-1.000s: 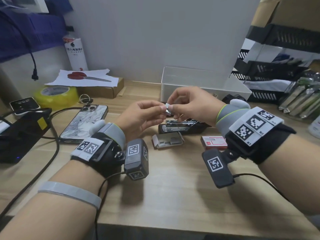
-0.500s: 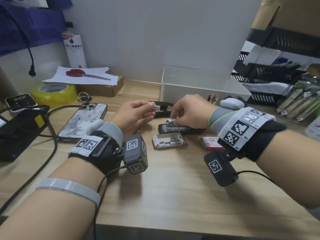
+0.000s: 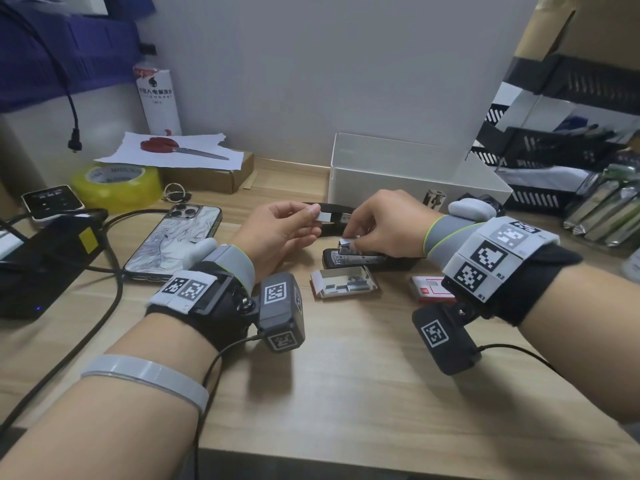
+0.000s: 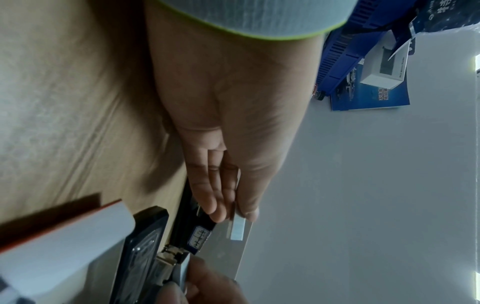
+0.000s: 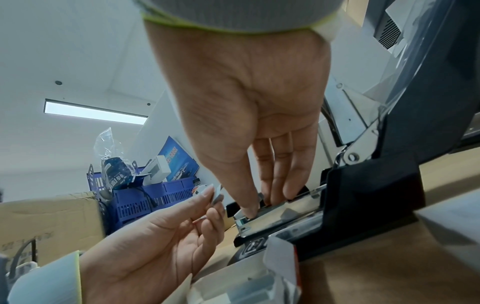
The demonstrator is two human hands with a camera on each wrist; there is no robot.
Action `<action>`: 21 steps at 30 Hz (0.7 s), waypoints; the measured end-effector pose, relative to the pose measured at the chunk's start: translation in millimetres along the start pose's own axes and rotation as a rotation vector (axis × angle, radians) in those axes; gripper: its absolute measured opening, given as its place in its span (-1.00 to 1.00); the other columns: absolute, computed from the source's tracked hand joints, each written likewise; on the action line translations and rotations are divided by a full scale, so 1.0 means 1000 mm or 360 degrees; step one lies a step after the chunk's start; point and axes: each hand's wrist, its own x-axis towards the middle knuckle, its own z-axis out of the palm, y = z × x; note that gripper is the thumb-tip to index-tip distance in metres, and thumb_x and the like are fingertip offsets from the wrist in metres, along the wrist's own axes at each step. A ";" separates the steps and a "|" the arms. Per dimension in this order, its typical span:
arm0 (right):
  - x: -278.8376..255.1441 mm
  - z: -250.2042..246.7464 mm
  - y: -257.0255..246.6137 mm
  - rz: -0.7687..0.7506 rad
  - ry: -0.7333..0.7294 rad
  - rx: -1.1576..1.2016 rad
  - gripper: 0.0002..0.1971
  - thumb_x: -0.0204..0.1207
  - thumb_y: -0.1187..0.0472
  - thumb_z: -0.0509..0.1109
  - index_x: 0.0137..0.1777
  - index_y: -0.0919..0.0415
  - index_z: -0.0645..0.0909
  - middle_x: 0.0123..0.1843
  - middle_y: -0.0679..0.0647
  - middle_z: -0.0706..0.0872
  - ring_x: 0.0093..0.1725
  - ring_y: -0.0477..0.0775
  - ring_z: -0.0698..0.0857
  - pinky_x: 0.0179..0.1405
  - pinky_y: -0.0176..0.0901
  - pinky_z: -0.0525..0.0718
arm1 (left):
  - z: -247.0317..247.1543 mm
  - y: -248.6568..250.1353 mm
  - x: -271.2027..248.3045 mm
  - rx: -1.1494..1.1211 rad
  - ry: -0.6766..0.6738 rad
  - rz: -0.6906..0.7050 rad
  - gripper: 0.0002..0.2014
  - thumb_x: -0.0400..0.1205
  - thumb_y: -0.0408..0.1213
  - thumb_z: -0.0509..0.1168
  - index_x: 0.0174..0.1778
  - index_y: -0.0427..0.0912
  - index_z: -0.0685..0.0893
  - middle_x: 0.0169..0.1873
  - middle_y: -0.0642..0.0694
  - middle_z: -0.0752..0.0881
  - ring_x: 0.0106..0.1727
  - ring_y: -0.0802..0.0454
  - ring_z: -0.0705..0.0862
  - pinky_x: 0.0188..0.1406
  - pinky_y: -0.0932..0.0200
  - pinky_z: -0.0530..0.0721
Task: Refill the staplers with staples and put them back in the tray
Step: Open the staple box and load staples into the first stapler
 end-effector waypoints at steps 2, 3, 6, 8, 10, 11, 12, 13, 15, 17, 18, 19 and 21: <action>0.001 -0.001 0.000 0.0002 -0.0008 0.0011 -0.81 0.41 0.07 0.55 0.02 -0.06 0.82 -0.28 -0.14 0.67 -0.22 -0.05 0.61 -0.28 -0.30 0.44 | 0.001 0.001 -0.001 -0.0006 -0.0021 0.0000 -0.87 0.61 -0.34 0.45 -0.03 -0.34 0.73 -0.20 -0.23 0.75 -0.34 0.10 0.80 -0.33 0.35 0.78; 0.001 -0.001 0.001 0.0001 -0.0008 0.0009 -0.82 0.40 0.07 0.55 0.01 -0.06 0.82 -0.28 -0.14 0.67 -0.22 -0.05 0.60 -0.27 -0.29 0.44 | 0.001 0.001 -0.002 -0.0005 -0.0030 0.0002 -0.86 0.60 -0.35 0.45 -0.02 -0.35 0.73 -0.18 -0.24 0.76 -0.34 0.10 0.80 -0.32 0.35 0.78; 0.001 -0.001 0.001 0.0000 -0.0003 0.0003 -0.82 0.40 0.07 0.55 0.00 -0.05 0.83 -0.25 -0.10 0.70 -0.20 -0.02 0.62 -0.19 -0.29 0.46 | 0.001 0.001 -0.002 -0.0009 -0.0036 0.0007 -0.85 0.60 -0.36 0.45 0.01 -0.37 0.72 -0.14 -0.26 0.75 -0.31 0.08 0.81 -0.29 0.33 0.80; 0.001 -0.001 0.002 0.0001 -0.0003 0.0010 -0.82 0.39 0.09 0.54 0.00 -0.04 0.83 -0.21 -0.07 0.74 -0.16 -0.01 0.65 -0.16 -0.29 0.49 | 0.001 0.001 -0.003 -0.0006 -0.0031 0.0002 -0.83 0.60 -0.36 0.45 0.03 -0.37 0.73 -0.11 -0.28 0.75 -0.30 0.07 0.82 -0.29 0.32 0.80; 0.000 0.000 0.002 0.0006 -0.0004 0.0020 -0.82 0.39 0.09 0.54 0.00 -0.04 0.84 -0.17 -0.05 0.78 -0.13 0.01 0.69 -0.13 -0.28 0.54 | 0.001 0.002 -0.003 -0.0001 -0.0030 -0.0003 -0.83 0.58 -0.36 0.47 0.02 -0.36 0.73 -0.08 -0.30 0.76 -0.27 0.05 0.82 -0.27 0.31 0.80; 0.000 0.000 0.002 0.0011 -0.0002 0.0023 -0.83 0.40 0.08 0.54 -0.01 -0.06 0.84 -0.17 -0.06 0.78 -0.12 0.01 0.69 -0.13 -0.28 0.54 | 0.001 0.002 -0.003 0.0001 -0.0028 -0.0005 -0.84 0.58 -0.36 0.47 0.01 -0.35 0.74 -0.07 -0.30 0.77 -0.26 0.04 0.83 -0.27 0.30 0.80; 0.000 0.000 0.002 0.0017 -0.0002 0.0021 -0.83 0.40 0.07 0.54 -0.02 -0.07 0.84 -0.18 -0.07 0.77 -0.12 0.00 0.68 -0.13 -0.29 0.53 | 0.001 0.002 -0.004 0.0005 -0.0027 -0.0005 -0.84 0.57 -0.36 0.48 0.00 -0.35 0.74 -0.07 -0.31 0.78 -0.25 0.03 0.83 -0.26 0.30 0.81; 0.000 0.001 0.001 0.0019 -0.0003 0.0016 -0.84 0.41 0.06 0.54 -0.01 -0.09 0.84 -0.20 -0.08 0.75 -0.14 -0.01 0.67 -0.14 -0.29 0.50 | 0.001 0.002 -0.004 0.0013 -0.0026 -0.0003 -0.84 0.56 -0.35 0.48 0.00 -0.34 0.75 -0.06 -0.31 0.79 -0.23 0.01 0.84 -0.25 0.29 0.81; -0.001 0.002 -0.001 0.0010 -0.0017 -0.0004 -0.83 0.42 0.06 0.53 0.01 -0.10 0.84 -0.21 -0.10 0.74 -0.14 -0.02 0.66 -0.13 -0.29 0.50 | 0.001 0.001 -0.004 0.0033 -0.0028 0.0005 -0.84 0.55 -0.34 0.50 -0.01 -0.33 0.76 -0.04 -0.32 0.81 -0.20 -0.01 0.86 -0.24 0.28 0.80; -0.001 0.002 -0.002 -0.0002 -0.0043 -0.0030 -0.79 0.42 0.08 0.52 0.05 -0.09 0.83 -0.17 -0.09 0.77 -0.13 -0.02 0.67 -0.11 -0.28 0.52 | 0.002 0.000 -0.004 0.0051 -0.0039 0.0019 -0.82 0.53 -0.33 0.51 -0.02 -0.34 0.77 -0.07 -0.31 0.83 -0.20 -0.02 0.86 -0.23 0.29 0.80; -0.001 0.001 -0.001 0.0005 -0.0046 -0.0034 -0.77 0.41 0.08 0.52 0.07 -0.07 0.82 -0.15 -0.09 0.79 -0.13 -0.02 0.67 -0.11 -0.28 0.52 | 0.002 -0.001 -0.004 0.0064 -0.0042 0.0030 -0.81 0.54 -0.32 0.51 -0.01 -0.35 0.77 -0.11 -0.30 0.84 -0.22 -0.01 0.86 -0.24 0.29 0.80; 0.000 -0.002 0.000 0.0020 -0.0027 -0.0025 -0.75 0.40 0.09 0.52 0.09 -0.06 0.81 -0.13 -0.10 0.80 -0.12 -0.01 0.68 -0.11 -0.28 0.52 | 0.003 -0.002 -0.004 0.0085 -0.0039 0.0043 -0.80 0.54 -0.32 0.51 -0.01 -0.36 0.77 -0.16 -0.29 0.84 -0.24 0.00 0.86 -0.24 0.29 0.80; 0.002 -0.008 0.002 0.0037 0.0079 0.0045 -0.72 0.39 0.13 0.52 0.11 -0.04 0.77 -0.15 -0.12 0.79 -0.10 -0.01 0.72 -0.13 -0.25 0.57 | 0.005 -0.003 -0.005 0.0148 -0.0032 0.0076 -0.81 0.56 -0.32 0.51 -0.03 -0.38 0.78 -0.22 -0.26 0.85 -0.28 0.00 0.84 -0.23 0.28 0.81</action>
